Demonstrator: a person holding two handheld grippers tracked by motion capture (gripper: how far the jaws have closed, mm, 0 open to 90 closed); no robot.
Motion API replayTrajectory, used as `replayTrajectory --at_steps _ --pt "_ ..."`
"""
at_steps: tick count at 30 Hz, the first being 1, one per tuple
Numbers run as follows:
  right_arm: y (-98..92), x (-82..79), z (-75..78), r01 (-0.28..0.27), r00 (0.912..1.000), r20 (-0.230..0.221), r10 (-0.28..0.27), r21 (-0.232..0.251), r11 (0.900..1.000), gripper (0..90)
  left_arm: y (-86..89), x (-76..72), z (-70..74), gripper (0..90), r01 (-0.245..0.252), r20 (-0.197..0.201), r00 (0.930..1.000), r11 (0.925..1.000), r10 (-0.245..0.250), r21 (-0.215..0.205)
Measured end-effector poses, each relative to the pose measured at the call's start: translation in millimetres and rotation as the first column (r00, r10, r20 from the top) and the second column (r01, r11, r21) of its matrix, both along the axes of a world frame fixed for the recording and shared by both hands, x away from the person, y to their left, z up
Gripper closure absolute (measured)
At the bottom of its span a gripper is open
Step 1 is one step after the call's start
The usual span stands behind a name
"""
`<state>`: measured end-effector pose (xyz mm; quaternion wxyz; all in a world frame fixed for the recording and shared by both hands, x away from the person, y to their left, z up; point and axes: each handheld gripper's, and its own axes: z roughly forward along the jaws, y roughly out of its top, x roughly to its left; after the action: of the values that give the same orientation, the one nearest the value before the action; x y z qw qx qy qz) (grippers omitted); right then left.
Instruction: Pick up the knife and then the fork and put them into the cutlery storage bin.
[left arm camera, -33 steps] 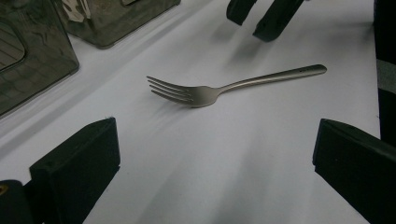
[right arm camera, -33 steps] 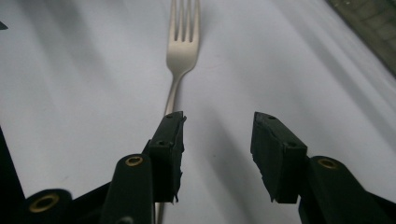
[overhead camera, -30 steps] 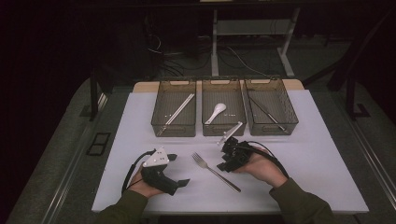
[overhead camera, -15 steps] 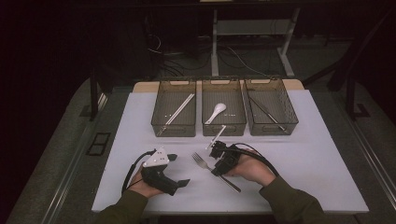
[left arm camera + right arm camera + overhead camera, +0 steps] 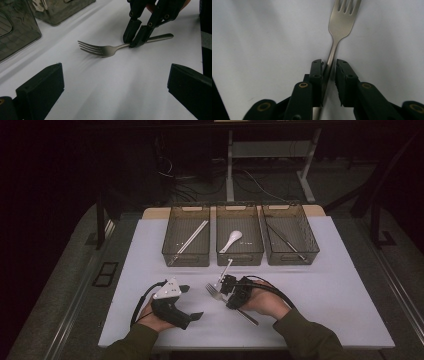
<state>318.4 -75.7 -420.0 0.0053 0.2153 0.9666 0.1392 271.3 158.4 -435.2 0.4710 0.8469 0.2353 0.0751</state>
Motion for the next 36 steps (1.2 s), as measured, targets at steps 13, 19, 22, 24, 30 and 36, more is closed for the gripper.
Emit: replayTrajectory --at_steps 13,19,22,24,30,36 --pt "3.5 2.3 0.9 -0.007 0.9999 0.008 0.008 -0.042 0.999 84.7 -0.2 -0.3 0.0 0.0 -0.003 -0.001 1.0000 1.0000 0.003 -0.007" --pt "-7.7 5.1 0.5 0.014 0.9998 -0.013 -0.013 0.034 0.999 84.8 0.5 0.1 0.1 0.0 0.003 0.002 1.0000 1.0000 -0.003 0.001" --pt "-18.5 7.6 3.2 0.030 0.9995 -0.009 -0.029 0.090 0.995 84.8 0.2 0.1 0.0 0.0 0.002 0.001 1.0000 1.0000 -0.002 0.001" --pt "-27.0 9.0 5.9 0.045 0.9990 0.001 -0.046 0.125 0.991 84.8 0.2 -0.1 0.1 0.0 0.001 0.002 1.0000 1.0000 -0.001 0.002" --pt "-55.4 12.0 17.5 0.112 0.9928 0.016 -0.119 0.235 0.966 84.8 -0.1 0.1 -0.2 0.0 0.000 0.001 1.0000 1.0000 0.000 0.008" --pt "-86.6 16.2 35.0 0.177 0.9802 0.023 -0.197 0.350 0.920 84.8 0.1 -0.1 0.0 0.0 0.001 0.003 1.0000 1.0000 -0.001 0.006"
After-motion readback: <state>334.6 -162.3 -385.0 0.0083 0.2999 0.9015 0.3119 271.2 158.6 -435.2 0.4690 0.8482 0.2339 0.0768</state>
